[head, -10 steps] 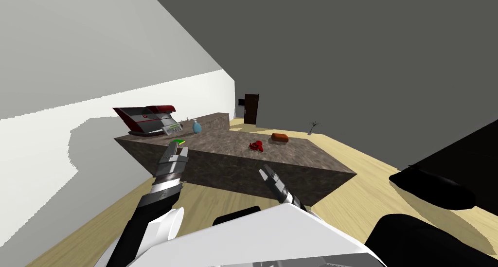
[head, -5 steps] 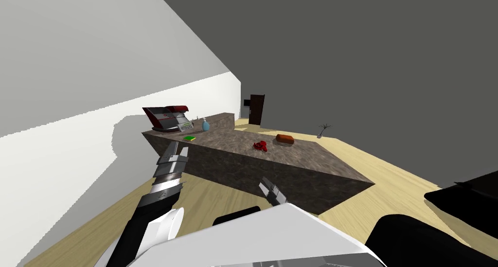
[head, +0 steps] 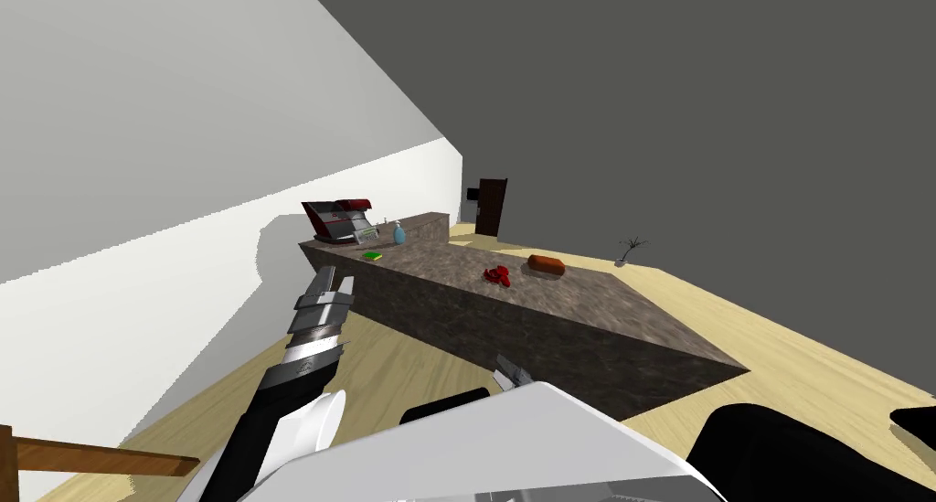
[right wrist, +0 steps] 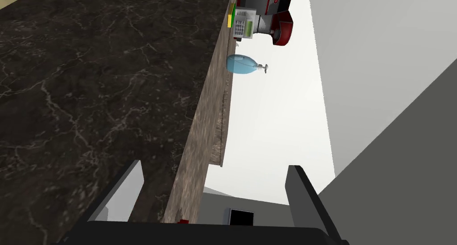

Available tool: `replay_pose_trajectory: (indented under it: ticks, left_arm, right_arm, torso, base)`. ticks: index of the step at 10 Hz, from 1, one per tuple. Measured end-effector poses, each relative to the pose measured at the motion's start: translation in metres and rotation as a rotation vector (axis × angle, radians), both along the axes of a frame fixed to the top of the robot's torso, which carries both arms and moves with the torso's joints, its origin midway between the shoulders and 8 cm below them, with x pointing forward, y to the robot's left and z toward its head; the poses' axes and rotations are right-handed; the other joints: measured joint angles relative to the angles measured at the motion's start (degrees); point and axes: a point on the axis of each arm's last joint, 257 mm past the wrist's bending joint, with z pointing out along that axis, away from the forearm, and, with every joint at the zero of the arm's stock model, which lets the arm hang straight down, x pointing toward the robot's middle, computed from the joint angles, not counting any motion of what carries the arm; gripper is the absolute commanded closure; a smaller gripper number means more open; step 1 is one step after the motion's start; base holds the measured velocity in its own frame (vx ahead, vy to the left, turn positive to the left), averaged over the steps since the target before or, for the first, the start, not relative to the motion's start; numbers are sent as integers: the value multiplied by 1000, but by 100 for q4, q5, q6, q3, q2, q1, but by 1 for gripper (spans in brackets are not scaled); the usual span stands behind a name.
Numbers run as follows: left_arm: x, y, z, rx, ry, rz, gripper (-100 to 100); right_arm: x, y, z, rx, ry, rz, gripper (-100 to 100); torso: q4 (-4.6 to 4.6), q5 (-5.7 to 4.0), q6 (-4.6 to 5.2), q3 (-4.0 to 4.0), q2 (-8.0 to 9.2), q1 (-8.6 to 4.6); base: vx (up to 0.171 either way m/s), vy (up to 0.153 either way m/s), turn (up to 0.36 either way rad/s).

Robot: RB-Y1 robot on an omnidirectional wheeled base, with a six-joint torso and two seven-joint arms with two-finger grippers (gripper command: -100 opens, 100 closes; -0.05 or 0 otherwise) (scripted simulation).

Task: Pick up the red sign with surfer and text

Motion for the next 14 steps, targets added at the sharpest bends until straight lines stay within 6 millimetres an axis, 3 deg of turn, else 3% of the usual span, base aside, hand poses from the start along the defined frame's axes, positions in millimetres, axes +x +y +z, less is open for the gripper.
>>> replay_pose_trajectory:
  ticks: [3, 8, 9, 11, 14]
  left_arm:
    - [0, 0, 0, 0, 0, 0, 0]
    - [0, 0, 0, 0, 0, 0, 0]
    - [0, 0, 0, 0, 0, 0, 0]
    - [0, 0, 0, 0, 0, 0, 0]
    - [0, 0, 0, 0, 0, 0, 0]
  right_arm:
    - [-40, -15, -40, -57, 130, 49, -100]
    - [-96, -48, -83, -164, 315, 120, -100]
    - [-115, -57, -96, -186, 363, 132, -100]
    - [-128, -67, -99, -217, 398, 150, -100]
    - [-163, -103, -119, -291, 507, 177, -100]
  torso:
    - [-2, 0, -4, -5, -8, 1]
    - [-3, 0, 2, -10, -17, 0]
    - [-4, 0, -3, -11, -19, 3]
    - [-3, 0, 4, -8, -14, -2]
    - [-5, 1, -1, -13, -23, 2]
  base:
    - [5, 17, 192]
    - [23, 23, 230]
    - [32, 13, 120]
    - [23, 14, 108]
    - [38, 18, 189]
